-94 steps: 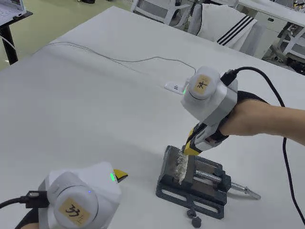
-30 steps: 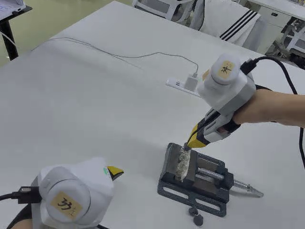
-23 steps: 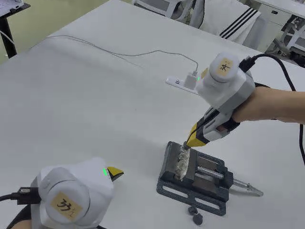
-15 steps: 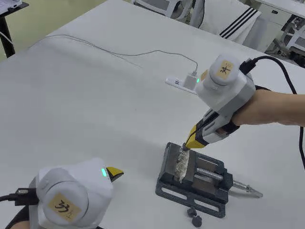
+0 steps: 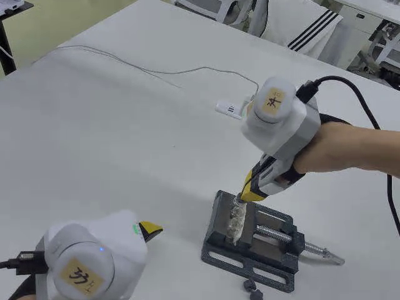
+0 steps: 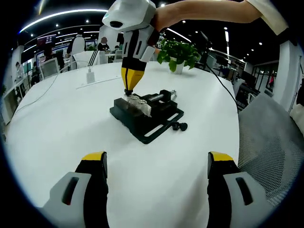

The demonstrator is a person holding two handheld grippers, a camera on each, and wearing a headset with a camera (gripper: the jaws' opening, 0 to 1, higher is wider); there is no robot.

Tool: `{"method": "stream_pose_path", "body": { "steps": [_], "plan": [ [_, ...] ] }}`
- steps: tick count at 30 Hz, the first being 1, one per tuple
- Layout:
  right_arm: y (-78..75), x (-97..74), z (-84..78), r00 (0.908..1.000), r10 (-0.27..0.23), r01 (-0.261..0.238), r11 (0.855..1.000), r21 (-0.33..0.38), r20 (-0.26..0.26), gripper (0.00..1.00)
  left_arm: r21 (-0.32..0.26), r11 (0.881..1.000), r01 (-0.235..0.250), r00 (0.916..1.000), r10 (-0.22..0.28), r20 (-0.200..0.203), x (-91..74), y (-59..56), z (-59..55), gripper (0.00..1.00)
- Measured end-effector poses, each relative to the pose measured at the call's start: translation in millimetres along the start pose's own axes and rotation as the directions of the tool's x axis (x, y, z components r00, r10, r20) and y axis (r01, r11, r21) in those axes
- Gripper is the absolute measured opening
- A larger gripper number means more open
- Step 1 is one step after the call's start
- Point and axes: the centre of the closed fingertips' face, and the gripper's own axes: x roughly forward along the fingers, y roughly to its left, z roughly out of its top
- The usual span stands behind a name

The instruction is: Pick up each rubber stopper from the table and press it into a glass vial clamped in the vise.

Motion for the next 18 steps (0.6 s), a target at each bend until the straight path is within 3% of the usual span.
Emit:
{"method": "stream_pose_path", "body": {
  "steps": [7, 9, 12, 18],
  "plan": [
    [-1.9, 0.3, -1.2, 0.9994, 0.031, -0.032, 0.998, 0.045, 0.017, 0.00, -0.008, 1.000, -0.004, 0.9999, 0.005, 0.010, 3.4, 2.1, 4.5, 0.85],
    [-2.0, 0.3, -2.5, 0.9982, 0.045, -0.049, 0.995, 0.089, 0.039, 0.00, -0.011, 1.000, -0.006, 0.9999, 0.006, 0.011, 4.2, 2.5, 5.1, 0.85],
    [-2.5, 0.5, -2.2, 0.9973, 0.053, -0.057, 0.994, 0.088, 0.051, 0.00, -0.014, 1.000, -0.008, 0.9999, 0.008, 0.009, 4.3, 3.2, 4.8, 0.85],
    [-0.3, 1.8, -0.5, 0.9990, 0.045, -0.045, 0.996, 0.071, 0.001, 0.00, -0.011, 1.000, -0.013, 0.9999, 0.013, 0.006, 3.3, 4.2, 5.6, 0.85]
  ]
}}
